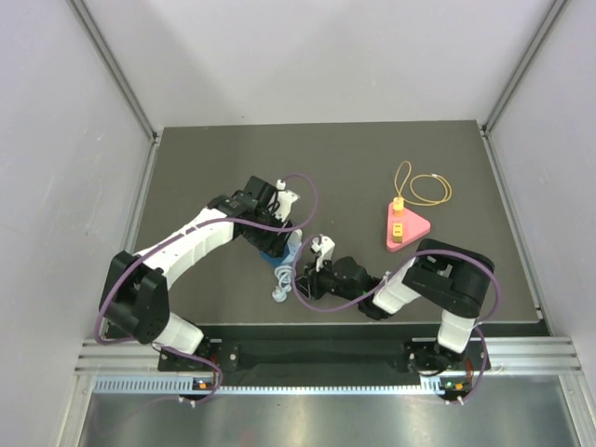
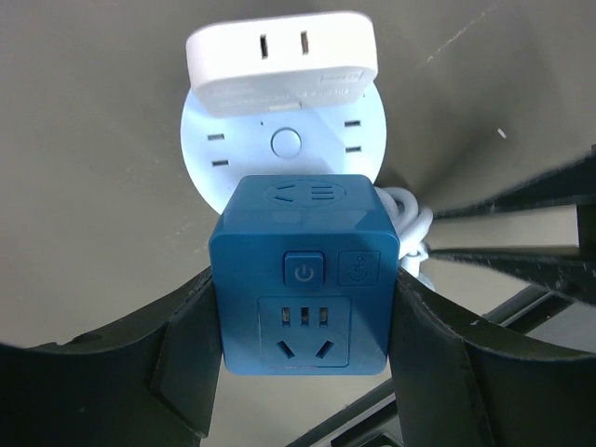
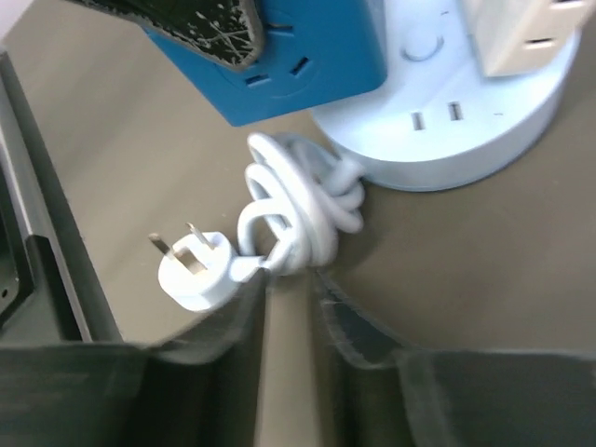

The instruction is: Insert the plug

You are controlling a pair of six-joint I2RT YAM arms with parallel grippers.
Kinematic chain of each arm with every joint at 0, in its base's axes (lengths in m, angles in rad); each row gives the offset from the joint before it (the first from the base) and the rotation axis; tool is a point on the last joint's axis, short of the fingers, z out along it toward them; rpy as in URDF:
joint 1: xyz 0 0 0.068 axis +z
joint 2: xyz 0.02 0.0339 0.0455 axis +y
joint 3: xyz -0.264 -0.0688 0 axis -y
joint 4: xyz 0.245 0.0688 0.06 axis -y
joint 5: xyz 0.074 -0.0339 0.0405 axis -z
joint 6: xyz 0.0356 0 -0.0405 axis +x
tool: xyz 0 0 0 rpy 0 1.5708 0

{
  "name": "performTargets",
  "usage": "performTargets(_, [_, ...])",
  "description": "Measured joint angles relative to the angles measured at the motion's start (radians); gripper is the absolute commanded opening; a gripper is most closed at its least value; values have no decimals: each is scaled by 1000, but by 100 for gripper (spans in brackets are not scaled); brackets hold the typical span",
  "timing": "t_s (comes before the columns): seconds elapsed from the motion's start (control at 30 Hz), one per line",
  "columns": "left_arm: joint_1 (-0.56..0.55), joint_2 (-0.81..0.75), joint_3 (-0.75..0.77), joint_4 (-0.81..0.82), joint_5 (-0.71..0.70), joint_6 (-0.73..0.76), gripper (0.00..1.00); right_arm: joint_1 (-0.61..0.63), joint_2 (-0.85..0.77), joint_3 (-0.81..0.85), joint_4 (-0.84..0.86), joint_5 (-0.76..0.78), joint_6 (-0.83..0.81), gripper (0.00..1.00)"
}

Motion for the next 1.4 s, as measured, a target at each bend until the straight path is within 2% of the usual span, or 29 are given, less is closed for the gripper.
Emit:
performTargets(0.03, [0,0,0,0,-3,-1,0,2,5,4,1,1,-2,10])
performTargets(0.13, [0,0,0,2,-6,-2,0,6,11,20,-5,3,-10,0])
performTargets(0.53, [0,7,19,8,-10,-7,0,6,19,27,-1,15,-53,0])
performTargets(1.4, [10,50,20,51,-10,91,0,6,19,25,-6,41,-88,0])
